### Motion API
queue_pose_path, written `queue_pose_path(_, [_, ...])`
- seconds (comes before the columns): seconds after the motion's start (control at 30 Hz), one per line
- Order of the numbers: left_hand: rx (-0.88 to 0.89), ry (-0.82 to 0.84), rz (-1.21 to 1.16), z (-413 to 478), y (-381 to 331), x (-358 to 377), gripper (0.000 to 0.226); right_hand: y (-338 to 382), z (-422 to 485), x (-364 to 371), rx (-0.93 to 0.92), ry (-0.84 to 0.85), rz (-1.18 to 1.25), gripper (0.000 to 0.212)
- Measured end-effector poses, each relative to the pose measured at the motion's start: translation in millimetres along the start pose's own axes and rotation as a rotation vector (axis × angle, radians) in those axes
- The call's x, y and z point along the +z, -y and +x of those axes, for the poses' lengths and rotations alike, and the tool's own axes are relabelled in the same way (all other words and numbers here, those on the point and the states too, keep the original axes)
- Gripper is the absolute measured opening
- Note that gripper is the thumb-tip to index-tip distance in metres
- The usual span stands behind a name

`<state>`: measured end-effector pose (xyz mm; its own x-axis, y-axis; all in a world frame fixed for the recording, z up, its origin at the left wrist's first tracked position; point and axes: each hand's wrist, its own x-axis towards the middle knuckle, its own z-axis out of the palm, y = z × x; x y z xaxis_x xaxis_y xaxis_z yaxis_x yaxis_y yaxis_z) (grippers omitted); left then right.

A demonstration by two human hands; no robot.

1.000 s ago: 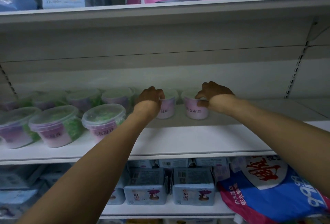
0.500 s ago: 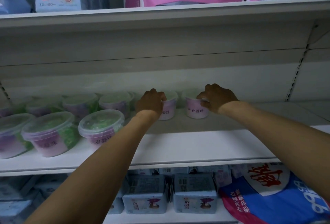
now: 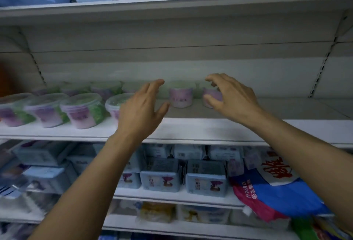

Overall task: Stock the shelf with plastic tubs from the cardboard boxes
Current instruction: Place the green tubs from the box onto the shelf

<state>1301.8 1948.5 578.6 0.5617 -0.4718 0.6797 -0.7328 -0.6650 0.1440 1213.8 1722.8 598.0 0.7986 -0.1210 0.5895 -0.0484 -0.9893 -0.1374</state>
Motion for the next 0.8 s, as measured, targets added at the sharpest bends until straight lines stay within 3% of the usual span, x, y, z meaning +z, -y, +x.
queue_pose_path(0.37, [-0.292,0.087,0.192,-158,53,-100,0.054,133,-54,25,-0.288,0.141,0.155,0.051])
queue_pose_path(0.5, [-0.372,0.156,0.267,-218,100,-131,0.052,197,-60,51,-0.391,0.238,0.187,0.05])
queue_pose_path(0.8, [-0.762,0.249,0.234,-363,247,-214,0.048,388,-80,148,-0.535,0.427,0.249,0.048])
